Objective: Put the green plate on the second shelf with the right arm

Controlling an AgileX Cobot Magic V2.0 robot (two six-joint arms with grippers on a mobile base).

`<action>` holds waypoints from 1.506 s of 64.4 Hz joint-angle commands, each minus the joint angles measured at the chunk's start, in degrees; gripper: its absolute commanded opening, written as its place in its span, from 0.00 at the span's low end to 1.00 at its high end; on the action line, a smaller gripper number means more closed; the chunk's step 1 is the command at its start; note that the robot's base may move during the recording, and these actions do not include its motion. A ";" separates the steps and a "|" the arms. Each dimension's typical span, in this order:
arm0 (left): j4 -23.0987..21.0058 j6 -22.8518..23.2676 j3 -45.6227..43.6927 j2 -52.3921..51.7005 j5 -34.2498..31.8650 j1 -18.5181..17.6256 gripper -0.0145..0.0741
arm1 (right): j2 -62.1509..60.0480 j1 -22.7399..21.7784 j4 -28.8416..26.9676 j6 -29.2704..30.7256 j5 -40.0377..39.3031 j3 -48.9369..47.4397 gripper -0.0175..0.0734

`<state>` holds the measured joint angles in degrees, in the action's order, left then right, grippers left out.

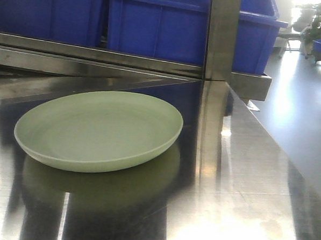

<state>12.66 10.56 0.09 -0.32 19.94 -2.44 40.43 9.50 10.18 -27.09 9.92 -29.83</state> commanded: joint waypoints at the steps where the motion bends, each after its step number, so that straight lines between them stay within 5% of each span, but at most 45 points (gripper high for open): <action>1: 0.05 0.28 2.40 -1.42 -3.59 -0.01 0.30 | 5.84 0.96 -0.10 -0.13 -7.88 -4.43 0.25; 19: 0.05 0.28 2.40 -1.42 -3.59 -0.01 0.30 | 24.61 7.96 1.65 -0.13 -20.49 -9.24 0.25; 42: 0.05 0.28 2.40 -1.42 -3.59 -0.01 0.30 | 43.96 16.33 1.91 -1.02 -20.50 -19.12 0.26; 58: 0.05 0.28 2.40 -1.42 -3.59 -0.01 0.30 | 51.61 20.22 1.91 -5.56 -15.32 -26.64 0.68; 75: 0.05 0.28 2.40 -1.42 -3.59 -0.01 0.30 | 55.46 21.12 1.91 -5.56 -4.12 -33.31 0.63; 97: 0.05 0.28 2.40 -1.42 -3.59 -0.01 0.30 | 57.97 21.33 -2.21 -5.56 -2.43 -36.87 0.63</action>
<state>12.66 10.56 0.09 -0.32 19.94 -2.44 100.34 30.57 9.52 -32.70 10.31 -64.43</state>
